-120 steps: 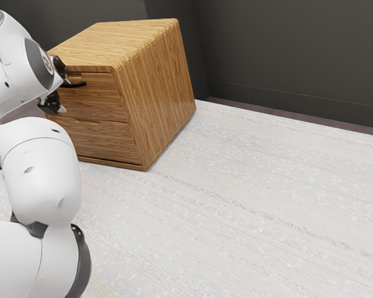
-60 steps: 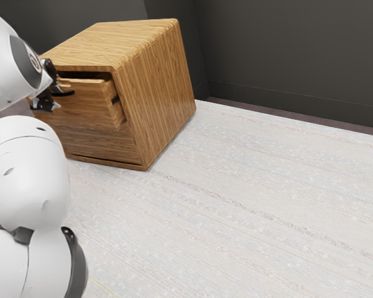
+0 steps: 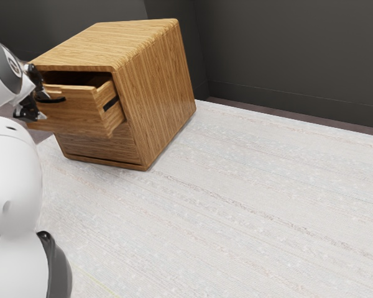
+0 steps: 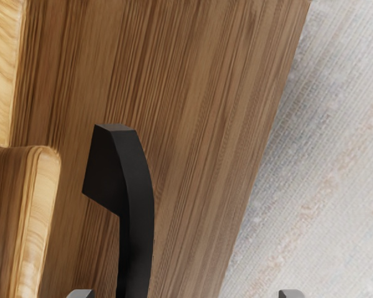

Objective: Pull the drawer handle with one arm to open the drawer

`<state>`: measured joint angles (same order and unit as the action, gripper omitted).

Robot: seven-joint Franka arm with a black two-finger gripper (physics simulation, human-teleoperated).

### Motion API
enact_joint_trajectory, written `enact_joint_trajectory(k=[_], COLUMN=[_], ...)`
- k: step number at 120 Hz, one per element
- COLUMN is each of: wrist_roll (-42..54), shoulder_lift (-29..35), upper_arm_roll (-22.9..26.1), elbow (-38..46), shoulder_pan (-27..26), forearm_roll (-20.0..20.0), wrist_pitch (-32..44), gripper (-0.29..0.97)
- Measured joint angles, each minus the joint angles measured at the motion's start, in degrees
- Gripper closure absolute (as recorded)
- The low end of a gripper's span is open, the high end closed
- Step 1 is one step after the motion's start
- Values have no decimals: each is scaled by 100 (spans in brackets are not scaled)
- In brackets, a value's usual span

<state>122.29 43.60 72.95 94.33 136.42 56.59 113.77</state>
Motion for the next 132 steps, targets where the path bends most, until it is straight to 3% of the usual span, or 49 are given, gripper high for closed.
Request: enact_joint_trajectory(k=[8,20,44,72,132], wrist_roll=[-4,-17,-57,-93,-199], shoulder_lift=[-115,-393,-485,-434,-204], upper_arm_roll=[-103,-184,-206,-317,257], elbow=[106,297,356,308,70], shoulder_pan=[-206,-449,-517,-487,6], forearm_roll=[-122,-354,-603,-606,-470], wrist_pitch=[92,263,486,577,872], gripper=[37,34,32,31,31])
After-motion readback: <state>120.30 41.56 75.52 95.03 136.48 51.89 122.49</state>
